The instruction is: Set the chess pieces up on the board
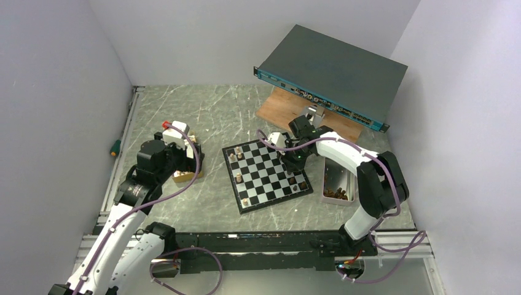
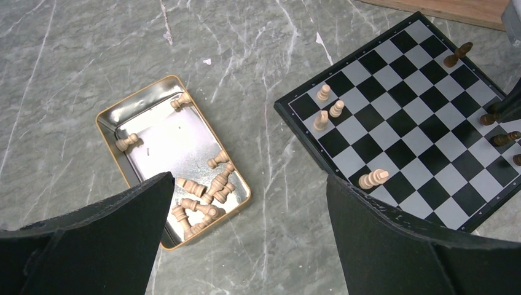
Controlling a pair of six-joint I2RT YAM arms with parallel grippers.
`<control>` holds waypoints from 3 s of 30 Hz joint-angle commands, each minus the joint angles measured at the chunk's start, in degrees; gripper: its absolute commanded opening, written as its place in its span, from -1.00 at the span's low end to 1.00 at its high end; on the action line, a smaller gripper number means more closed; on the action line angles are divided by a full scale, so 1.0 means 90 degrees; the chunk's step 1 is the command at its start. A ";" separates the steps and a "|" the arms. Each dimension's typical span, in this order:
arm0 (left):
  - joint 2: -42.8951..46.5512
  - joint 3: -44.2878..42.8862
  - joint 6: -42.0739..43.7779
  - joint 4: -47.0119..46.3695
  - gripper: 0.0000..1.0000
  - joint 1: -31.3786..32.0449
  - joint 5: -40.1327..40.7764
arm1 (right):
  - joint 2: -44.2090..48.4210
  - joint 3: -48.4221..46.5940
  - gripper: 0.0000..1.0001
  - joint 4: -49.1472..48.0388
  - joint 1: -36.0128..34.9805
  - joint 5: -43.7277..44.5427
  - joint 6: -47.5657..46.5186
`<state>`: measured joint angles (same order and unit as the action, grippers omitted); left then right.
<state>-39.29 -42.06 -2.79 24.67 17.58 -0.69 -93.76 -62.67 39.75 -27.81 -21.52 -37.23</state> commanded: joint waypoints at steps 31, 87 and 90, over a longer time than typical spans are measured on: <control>-0.0076 0.0006 -0.0061 -0.0221 0.99 -0.0088 -0.0158 | 0.0086 -0.0187 -0.11 -0.0136 -0.0083 0.0058 0.0190; 0.0630 -0.0872 -0.1145 0.0293 0.99 -0.0469 -0.2109 | 0.5796 -0.0256 1.00 -0.0516 0.3789 -0.1355 0.4122; 0.0677 -0.0840 -0.1165 0.0267 0.99 -0.0469 -0.2173 | 0.5808 -0.0242 1.00 -0.0481 0.3872 -0.1482 0.4121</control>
<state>-33.58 -47.40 -13.02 27.62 13.67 -18.24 -41.89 -64.97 37.67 6.07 -34.76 -2.35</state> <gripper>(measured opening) 0.996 0.994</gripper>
